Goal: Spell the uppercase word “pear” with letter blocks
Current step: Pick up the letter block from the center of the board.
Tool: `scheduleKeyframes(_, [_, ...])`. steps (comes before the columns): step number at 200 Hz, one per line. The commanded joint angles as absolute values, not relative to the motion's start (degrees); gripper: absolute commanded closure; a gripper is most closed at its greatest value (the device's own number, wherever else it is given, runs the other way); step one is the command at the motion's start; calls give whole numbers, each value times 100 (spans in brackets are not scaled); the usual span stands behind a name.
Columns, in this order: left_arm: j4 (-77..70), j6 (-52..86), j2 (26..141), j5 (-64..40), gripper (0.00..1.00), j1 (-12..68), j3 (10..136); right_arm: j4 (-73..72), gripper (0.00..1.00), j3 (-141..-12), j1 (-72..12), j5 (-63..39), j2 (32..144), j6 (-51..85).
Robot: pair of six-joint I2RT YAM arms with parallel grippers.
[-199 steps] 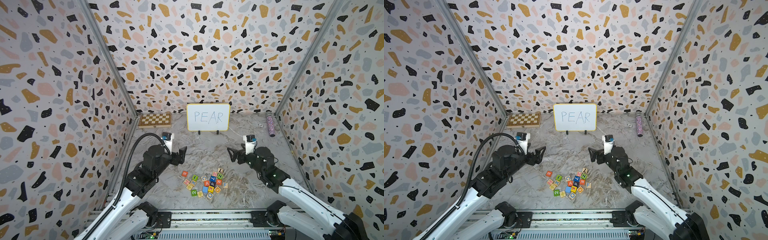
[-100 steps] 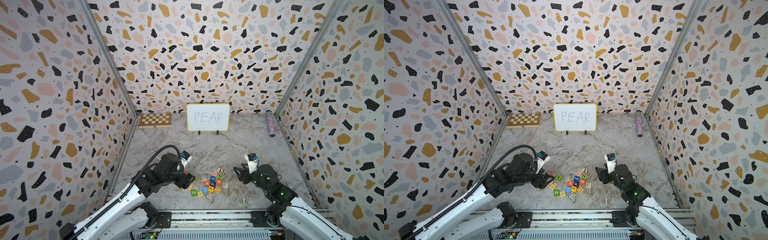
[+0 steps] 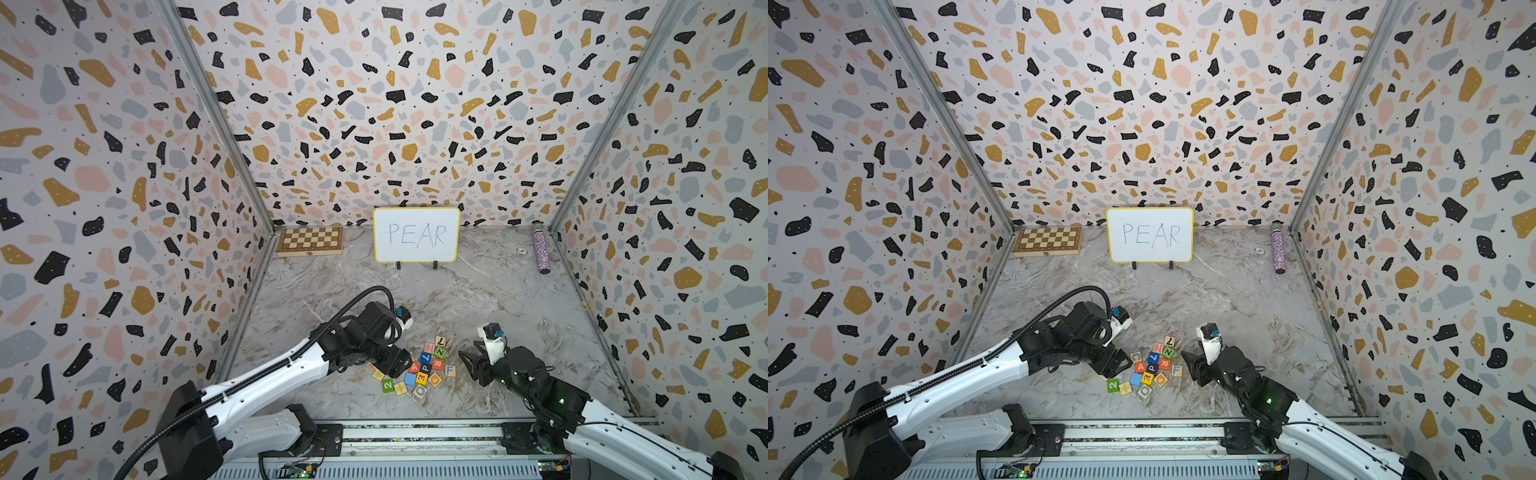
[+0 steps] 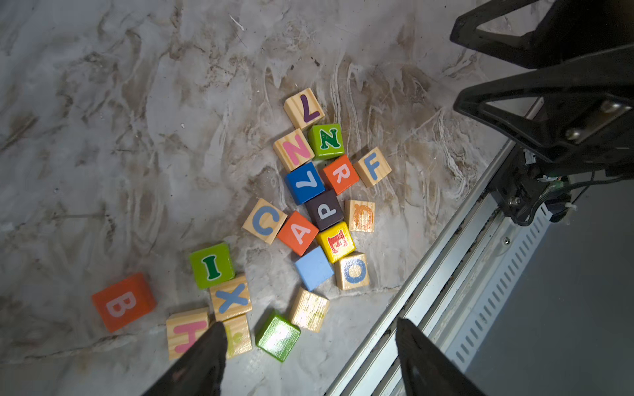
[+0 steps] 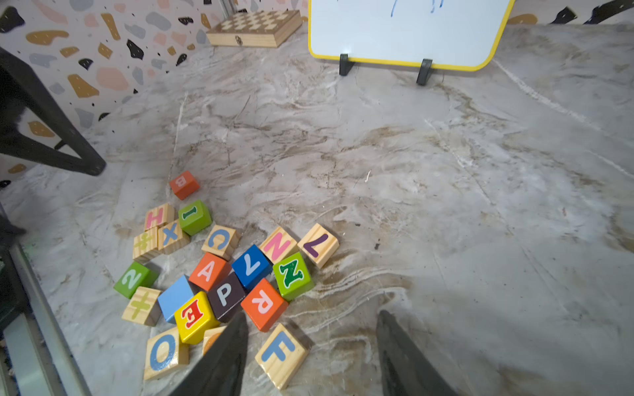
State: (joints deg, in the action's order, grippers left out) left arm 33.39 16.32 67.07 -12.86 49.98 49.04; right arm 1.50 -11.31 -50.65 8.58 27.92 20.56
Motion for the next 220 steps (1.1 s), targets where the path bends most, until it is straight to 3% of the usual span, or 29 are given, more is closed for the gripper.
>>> scheduleKeyframes(1, [3184, 1959, 7013, -1097, 23, 5196, 5152, 106, 40, -1066, -5105, 974, 2570, 2042])
scheduleKeyframes(62, [3239, 1894, 7838, -903, 19, 5607, 5632, -33, 40, -962, -5519, 589, 2153, 1648])
scheduleKeyframes(135, [3038, 1736, 8657, -1082, 18, 5640, 5888, -191, 33, -792, -5857, -119, 1582, 1245])
scheduleKeyframes(173, [2921, 1704, 8908, -1138, 18, 5671, 5959, -250, 19, -791, -6046, -117, 1582, 1140])
scheduleKeyframes(182, [2886, 1714, 8966, -1158, 18, 5677, 5967, -255, 1, -791, -6085, -61, 1582, 1140])
scheduleKeyframes(220, [2889, 1736, 9226, -1167, 18, 5755, 6103, -160, 1, -802, -6170, 262, 1424, 1195])
